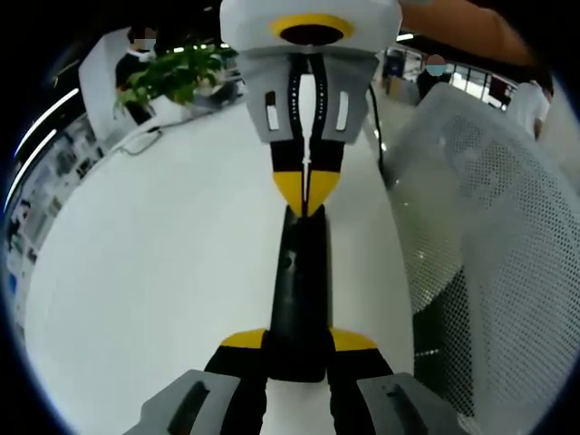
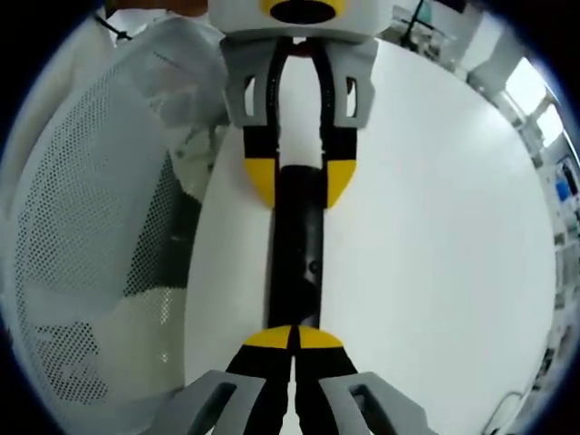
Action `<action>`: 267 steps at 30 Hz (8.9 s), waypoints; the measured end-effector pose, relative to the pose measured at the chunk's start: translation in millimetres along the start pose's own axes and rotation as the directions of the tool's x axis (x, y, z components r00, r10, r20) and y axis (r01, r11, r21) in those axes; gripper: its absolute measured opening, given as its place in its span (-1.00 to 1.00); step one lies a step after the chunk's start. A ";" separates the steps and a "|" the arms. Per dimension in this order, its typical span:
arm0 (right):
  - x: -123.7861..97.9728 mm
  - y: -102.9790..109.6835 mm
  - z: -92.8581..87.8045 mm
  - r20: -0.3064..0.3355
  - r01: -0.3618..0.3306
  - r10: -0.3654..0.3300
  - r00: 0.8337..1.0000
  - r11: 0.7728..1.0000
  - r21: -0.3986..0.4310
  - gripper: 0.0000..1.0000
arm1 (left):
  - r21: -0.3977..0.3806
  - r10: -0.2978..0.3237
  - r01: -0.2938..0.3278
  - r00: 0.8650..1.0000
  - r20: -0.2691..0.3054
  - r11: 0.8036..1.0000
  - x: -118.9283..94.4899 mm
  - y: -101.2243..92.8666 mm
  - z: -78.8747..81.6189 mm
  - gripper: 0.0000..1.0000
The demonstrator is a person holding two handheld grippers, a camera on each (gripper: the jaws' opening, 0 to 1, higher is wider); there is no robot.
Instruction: Press the specified remote control buttons in sequence, fully releasing each button before pressing the next.
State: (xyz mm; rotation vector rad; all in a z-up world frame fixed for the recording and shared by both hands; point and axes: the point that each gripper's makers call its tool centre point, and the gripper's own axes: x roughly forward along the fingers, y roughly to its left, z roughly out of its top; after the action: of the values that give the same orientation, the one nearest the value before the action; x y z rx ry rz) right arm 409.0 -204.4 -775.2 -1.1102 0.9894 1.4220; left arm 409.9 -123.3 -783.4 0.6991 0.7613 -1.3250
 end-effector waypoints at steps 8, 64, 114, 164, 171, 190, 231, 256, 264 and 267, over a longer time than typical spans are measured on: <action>-4.7 -0.4 -0.3 0.008 0.012 -0.012 1.000 1.000 0.019 -1.00 | 0.004 0.001 -0.001 1.000 0.005 1.000 -0.2 -0.6 -0.2 -0.53; -9.6 -4.4 26.5 0.013 -0.010 0.011 1.000 0.999 -0.043 -1.00 | 0.008 -0.008 0.008 1.000 0.015 1.000 -0.7 0.5 -0.1 -0.53; 7.1 0.2 22.0 -0.030 -0.056 0.055 0.998 0.998 -0.030 -1.00 | 0.002 -0.003 0.003 1.000 0.027 1.000 -1.5 -1.1 -0.2 -0.53; -22.1 -18.0 43.1 -0.002 -0.017 0.017 1.000 0.999 -0.047 -1.00 | 0.005 -0.004 0.004 0.999 0.050 1.000 -1.8 -0.1 -0.1 -0.53; -22.5 -17.8 50.7 0.003 -0.028 0.029 1.000 0.998 -0.055 -1.00 | 0.005 -0.004 0.004 0.998 0.058 1.000 -1.9 -0.4 0.2 -0.53; -0.5 -14.2 49.9 -0.024 -0.080 0.079 0.997 0.996 -0.050 -1.00 | 0.003 -0.001 0.001 0.997 0.083 1.000 -1.9 0.3 0.2 -0.53; 13.9 -13.0 43.8 -0.090 -0.147 0.144 0.985 0.989 -0.023 -1.00 | -0.001 0.004 -0.004 0.996 0.093 1.000 -1.4 0.6 -0.6 -0.53; 12.7 -11.6 43.2 -0.072 -0.105 0.103 0.992 0.994 -0.031 -1.00 | -0.004 0.004 -0.004 0.995 0.099 1.000 -1.6 -1.0 -0.4 -0.53; 2.5 -14.1 49.6 -0.037 -0.080 0.079 0.996 0.996 -0.027 -1.00 | -0.004 0.005 -0.004 0.995 0.097 1.000 -2.0 -1.5 -0.4 -0.53; -1.7 -17.1 50.6 -0.027 -0.067 0.066 0.997 0.997 -0.029 -1.00 | -0.005 0.005 -0.005 0.995 0.097 1.000 -2.2 -1.8 -0.4 -0.53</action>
State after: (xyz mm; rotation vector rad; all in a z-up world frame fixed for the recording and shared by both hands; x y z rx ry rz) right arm 419.9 -153.8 -761.8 -1.1292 1.0353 1.4831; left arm 408.0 -122.0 -781.9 0.6279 0.6837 -1.3425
